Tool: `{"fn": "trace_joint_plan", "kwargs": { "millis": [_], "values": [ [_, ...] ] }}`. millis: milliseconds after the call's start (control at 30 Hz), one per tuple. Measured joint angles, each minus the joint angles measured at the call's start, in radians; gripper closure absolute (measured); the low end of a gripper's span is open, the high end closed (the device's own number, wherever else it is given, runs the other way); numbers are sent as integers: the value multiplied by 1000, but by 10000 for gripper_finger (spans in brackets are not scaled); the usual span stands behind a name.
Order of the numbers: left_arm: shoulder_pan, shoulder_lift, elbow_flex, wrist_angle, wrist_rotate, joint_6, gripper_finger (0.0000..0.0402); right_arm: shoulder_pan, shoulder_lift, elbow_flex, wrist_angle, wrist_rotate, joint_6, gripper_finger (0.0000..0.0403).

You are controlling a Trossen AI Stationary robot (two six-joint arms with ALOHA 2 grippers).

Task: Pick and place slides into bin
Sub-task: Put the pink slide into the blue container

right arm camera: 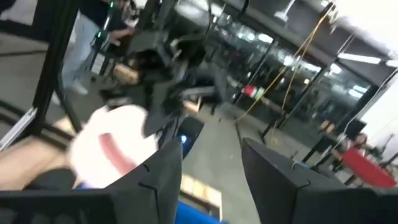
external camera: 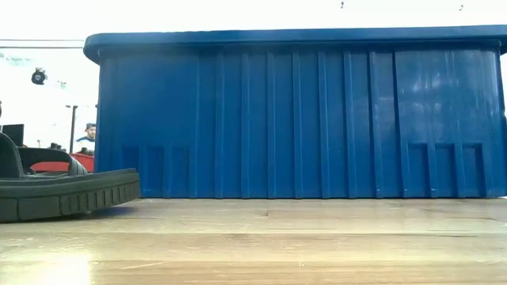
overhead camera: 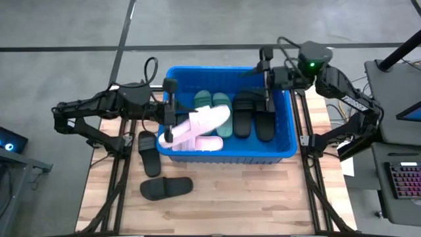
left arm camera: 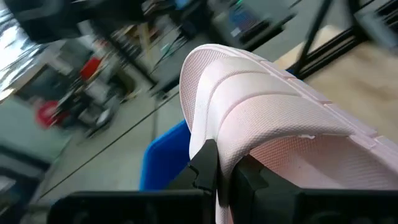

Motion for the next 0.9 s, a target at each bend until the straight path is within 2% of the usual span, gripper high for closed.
{"fn": "trace_joint_plan", "kwargs": {
  "millis": [100, 267, 367, 467, 667, 800, 900],
  "values": [
    [4, 15, 0, 13, 63, 0, 401, 1, 21, 48, -68, -35, -16, 250],
    [15, 41, 0, 15, 74, 1, 401, 2, 103, 179, -317, -111, 2, 250],
    [21, 62, 0, 17, 114, -17, 401, 12, 162, 268, -434, -162, 4, 250],
    [24, 90, 0, 16, 149, -44, 401, 23, 218, 349, -499, -210, 5, 250],
    [25, 116, 0, 44, 151, -51, 401, 27, 311, 501, -649, -345, -11, 250],
    [25, 115, 0, 93, 147, -51, 401, 29, 364, 566, -757, -348, -27, 250],
    [29, 110, 0, 138, 140, -51, 401, 29, 374, 565, -770, -348, -63, 250]
  ]
}}
